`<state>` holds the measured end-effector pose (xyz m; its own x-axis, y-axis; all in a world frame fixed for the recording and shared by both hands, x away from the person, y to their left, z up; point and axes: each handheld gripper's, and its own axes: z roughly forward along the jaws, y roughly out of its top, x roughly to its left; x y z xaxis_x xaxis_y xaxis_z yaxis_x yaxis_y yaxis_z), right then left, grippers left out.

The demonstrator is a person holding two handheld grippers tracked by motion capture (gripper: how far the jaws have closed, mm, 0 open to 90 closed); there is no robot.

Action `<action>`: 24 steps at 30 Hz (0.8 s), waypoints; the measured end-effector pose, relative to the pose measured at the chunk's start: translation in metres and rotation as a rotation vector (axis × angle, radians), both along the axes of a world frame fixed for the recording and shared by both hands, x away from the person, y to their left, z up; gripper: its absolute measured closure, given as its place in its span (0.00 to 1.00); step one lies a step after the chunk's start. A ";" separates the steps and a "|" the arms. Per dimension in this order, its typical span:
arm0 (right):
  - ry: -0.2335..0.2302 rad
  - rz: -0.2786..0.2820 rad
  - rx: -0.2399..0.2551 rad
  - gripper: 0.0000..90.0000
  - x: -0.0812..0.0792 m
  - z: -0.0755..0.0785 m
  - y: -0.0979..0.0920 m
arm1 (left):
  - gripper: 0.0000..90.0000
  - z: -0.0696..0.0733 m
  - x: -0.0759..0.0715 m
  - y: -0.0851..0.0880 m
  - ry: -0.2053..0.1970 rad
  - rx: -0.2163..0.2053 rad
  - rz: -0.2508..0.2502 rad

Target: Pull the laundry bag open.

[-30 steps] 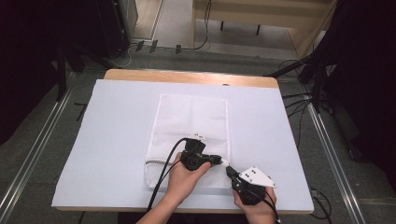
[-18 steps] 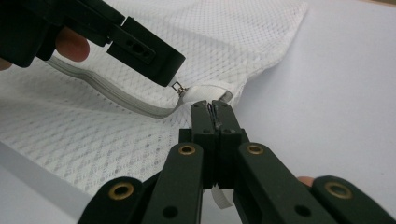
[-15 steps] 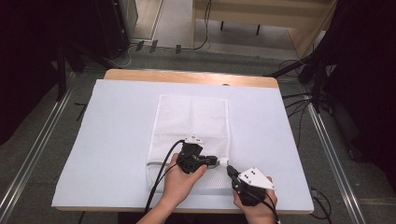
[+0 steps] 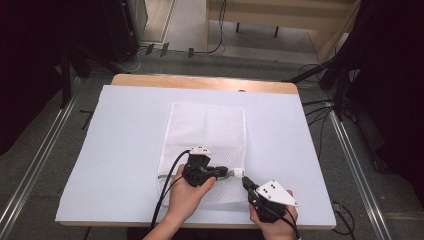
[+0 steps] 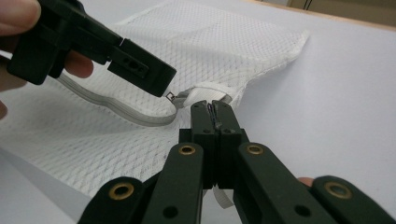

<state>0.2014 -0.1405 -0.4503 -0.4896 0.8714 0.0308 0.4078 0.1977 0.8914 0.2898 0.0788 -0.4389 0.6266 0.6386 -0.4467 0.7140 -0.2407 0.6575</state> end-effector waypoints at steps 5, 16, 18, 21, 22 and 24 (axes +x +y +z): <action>0.026 -0.010 0.042 1.00 0.003 0.001 -0.003 | 0.97 -0.004 0.000 0.017 -0.018 0.034 0.038; 0.020 -0.029 0.047 1.00 -0.004 0.007 -0.011 | 0.97 -0.016 -0.003 0.127 0.030 0.015 0.254; 0.019 -0.030 0.043 1.00 -0.006 0.007 -0.012 | 0.97 -0.017 -0.006 0.141 0.025 0.019 0.276; 0.025 -0.032 0.041 1.00 -0.007 0.007 -0.013 | 0.98 -0.017 -0.010 0.161 0.025 0.010 0.304; 0.026 -0.031 0.040 1.00 -0.007 0.008 -0.013 | 0.98 -0.016 -0.011 0.166 0.019 0.016 0.308; 0.025 -0.033 0.034 1.00 -0.007 0.008 -0.013 | 0.98 -0.014 -0.014 0.174 0.007 0.017 0.314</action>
